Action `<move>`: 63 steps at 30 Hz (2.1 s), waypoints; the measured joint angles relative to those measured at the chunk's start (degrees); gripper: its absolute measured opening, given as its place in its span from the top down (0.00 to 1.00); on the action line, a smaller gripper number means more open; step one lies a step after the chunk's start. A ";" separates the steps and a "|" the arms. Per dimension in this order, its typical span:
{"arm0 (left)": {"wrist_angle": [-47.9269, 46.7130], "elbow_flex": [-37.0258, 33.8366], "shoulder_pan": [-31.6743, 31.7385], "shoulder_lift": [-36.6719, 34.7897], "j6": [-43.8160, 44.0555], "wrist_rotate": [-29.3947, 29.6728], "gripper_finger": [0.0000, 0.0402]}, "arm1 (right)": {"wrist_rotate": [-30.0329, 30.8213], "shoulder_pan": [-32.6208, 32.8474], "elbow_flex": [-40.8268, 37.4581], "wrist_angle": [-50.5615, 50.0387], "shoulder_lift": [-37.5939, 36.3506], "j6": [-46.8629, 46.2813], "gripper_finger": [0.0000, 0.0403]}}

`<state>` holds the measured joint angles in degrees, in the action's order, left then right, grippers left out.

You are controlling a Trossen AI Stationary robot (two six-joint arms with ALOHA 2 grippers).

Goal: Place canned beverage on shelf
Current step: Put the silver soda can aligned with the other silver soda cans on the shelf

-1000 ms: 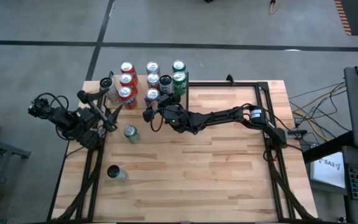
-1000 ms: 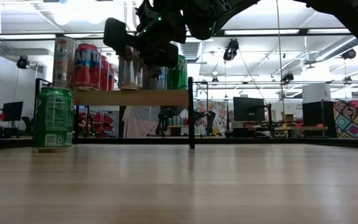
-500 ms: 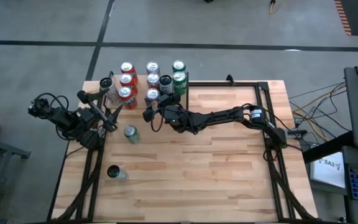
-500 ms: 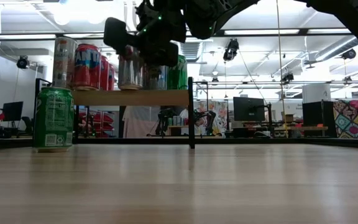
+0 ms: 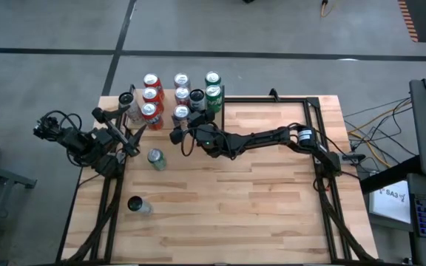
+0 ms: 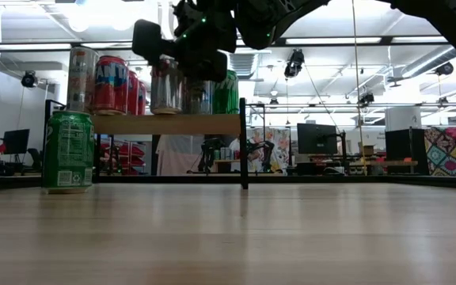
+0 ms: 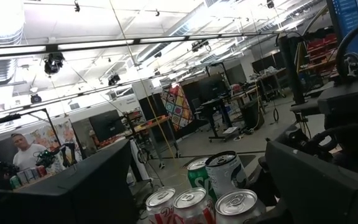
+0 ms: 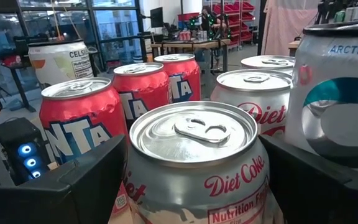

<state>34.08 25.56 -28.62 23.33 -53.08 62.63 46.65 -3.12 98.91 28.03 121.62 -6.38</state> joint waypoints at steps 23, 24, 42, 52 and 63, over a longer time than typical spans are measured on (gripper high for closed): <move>-0.25 0.00 0.02 0.00 0.02 -0.01 0.11 | 0.00 0.53 1.79 1.06 -0.22 4.28 0.15; -0.25 0.00 0.02 0.00 0.02 0.00 0.11 | 0.00 0.49 1.85 1.04 -0.22 4.47 0.15; -0.54 0.00 0.02 0.00 0.02 -0.02 0.11 | 0.00 0.49 1.88 1.01 -0.09 4.94 0.15; -15.78 0.00 0.00 1.39 15.99 -4.11 0.11 | -0.02 0.46 1.92 1.03 -0.04 4.75 0.15; -36.79 -3.88 -0.04 10.15 48.06 -4.53 0.34 | -0.07 0.49 1.92 1.03 -0.04 4.65 0.15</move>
<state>-2.71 21.69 -28.67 33.48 -5.02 58.10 46.58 -2.63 100.84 29.06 121.58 -1.73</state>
